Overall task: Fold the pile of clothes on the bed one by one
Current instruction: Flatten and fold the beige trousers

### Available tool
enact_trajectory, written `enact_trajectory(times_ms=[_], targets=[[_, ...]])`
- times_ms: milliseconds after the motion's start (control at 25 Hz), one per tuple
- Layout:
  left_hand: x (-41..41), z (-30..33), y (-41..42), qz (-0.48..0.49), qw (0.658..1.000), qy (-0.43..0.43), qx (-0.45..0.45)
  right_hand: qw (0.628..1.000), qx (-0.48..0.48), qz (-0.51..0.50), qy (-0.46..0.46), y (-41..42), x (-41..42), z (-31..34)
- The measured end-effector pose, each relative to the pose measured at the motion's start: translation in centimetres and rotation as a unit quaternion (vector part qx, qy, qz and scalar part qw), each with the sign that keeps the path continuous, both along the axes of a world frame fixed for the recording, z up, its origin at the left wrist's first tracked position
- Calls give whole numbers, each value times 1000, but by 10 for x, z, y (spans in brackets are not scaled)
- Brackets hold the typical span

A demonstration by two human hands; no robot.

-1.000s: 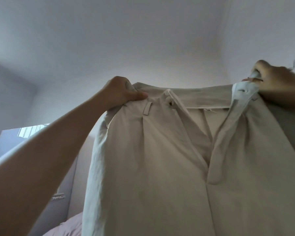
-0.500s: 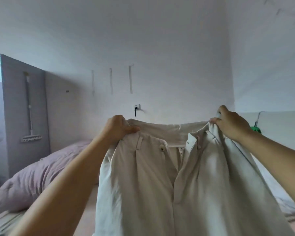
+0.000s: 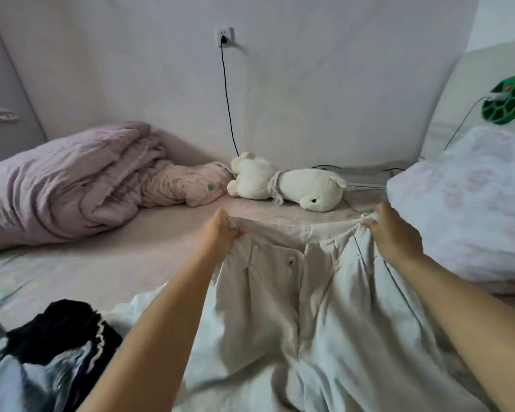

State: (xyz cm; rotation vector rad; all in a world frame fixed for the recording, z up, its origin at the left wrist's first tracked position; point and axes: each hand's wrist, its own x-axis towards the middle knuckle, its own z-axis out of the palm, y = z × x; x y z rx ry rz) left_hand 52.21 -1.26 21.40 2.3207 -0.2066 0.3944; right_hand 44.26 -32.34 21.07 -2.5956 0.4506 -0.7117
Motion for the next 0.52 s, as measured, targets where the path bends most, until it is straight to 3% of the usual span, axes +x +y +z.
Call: enact_trajectory(times_ms=[80,200,280,360,440,520], targets=[[19,-39,-8,-9,998,-17,65,999,-41,-18,18,5,23,-49],[38,-108,-22,41,964,-20,263,994,-70,-45,73,23,47,-121],[34,-144,-42,31,956,-15,291,996,-64,-17,52,42,58,-159],[24,-167,-65,-43,956,20,289,996,-50,73,33,69,62,-176],[19,-191,-83,-117,939,64,318,987,27,135,81,94,64,-188],[11,-215,-91,-142,915,75,371,983,42,125,132,107,60,-203]])
